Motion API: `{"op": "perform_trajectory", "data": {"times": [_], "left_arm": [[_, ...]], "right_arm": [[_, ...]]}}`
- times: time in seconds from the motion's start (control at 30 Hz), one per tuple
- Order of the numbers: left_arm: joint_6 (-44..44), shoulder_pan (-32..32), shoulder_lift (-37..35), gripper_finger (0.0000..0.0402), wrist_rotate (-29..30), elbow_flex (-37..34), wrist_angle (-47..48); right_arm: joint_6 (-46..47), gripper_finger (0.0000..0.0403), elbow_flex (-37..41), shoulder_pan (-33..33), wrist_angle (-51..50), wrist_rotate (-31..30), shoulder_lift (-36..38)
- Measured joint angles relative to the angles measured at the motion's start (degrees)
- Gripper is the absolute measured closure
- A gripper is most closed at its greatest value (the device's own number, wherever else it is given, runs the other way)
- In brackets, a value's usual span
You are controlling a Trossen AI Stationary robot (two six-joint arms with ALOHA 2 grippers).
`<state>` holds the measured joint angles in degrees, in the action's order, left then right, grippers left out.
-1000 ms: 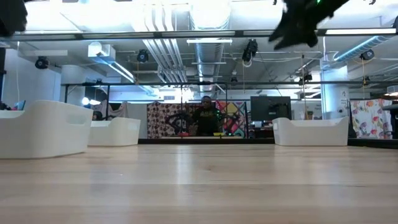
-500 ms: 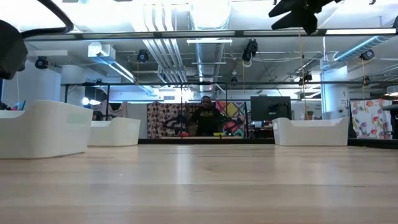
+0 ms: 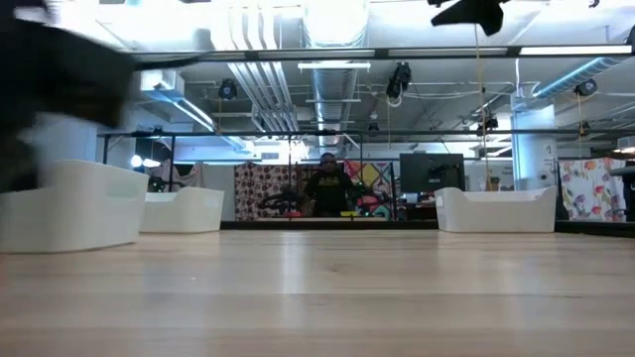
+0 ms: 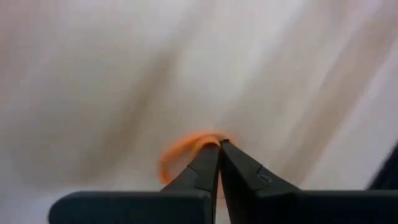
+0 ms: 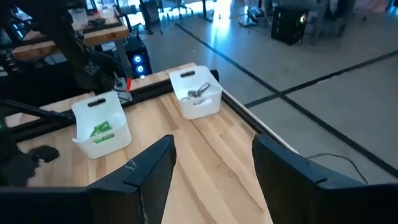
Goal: Sort rubber bands into baskets
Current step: Put the orange rubber band into the top right white bin
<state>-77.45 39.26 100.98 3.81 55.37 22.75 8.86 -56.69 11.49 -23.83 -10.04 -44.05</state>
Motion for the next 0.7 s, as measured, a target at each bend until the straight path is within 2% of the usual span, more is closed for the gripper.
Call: {"op": "perform_trajectory", "data": {"times": [0.17,0.3,0.47,0.7], "left_arm": [[8.2,-7.4,-1.9,0.0401,2.6,0.0,-3.4],[16.8,-14.9,-1.7,0.0401,3.2,0.0,-10.0],[25.5,-24.1,0.9,0.0402,3.5,0.1,-22.7],[30.4,-34.0,5.8,0.0402,3.6,0.1,-40.4]], "right_arm": [[-3.5,0.0197,-2.4,-0.1,-0.7,0.7,0.1],[-4.7,0.0197,-2.2,-0.7,-1.5,6.4,0.1],[-5.0,0.0197,2.6,-3.2,-4.1,12.0,0.0],[-1.3,0.0197,13.5,-9.0,-6.3,13.5,-0.1]]}}
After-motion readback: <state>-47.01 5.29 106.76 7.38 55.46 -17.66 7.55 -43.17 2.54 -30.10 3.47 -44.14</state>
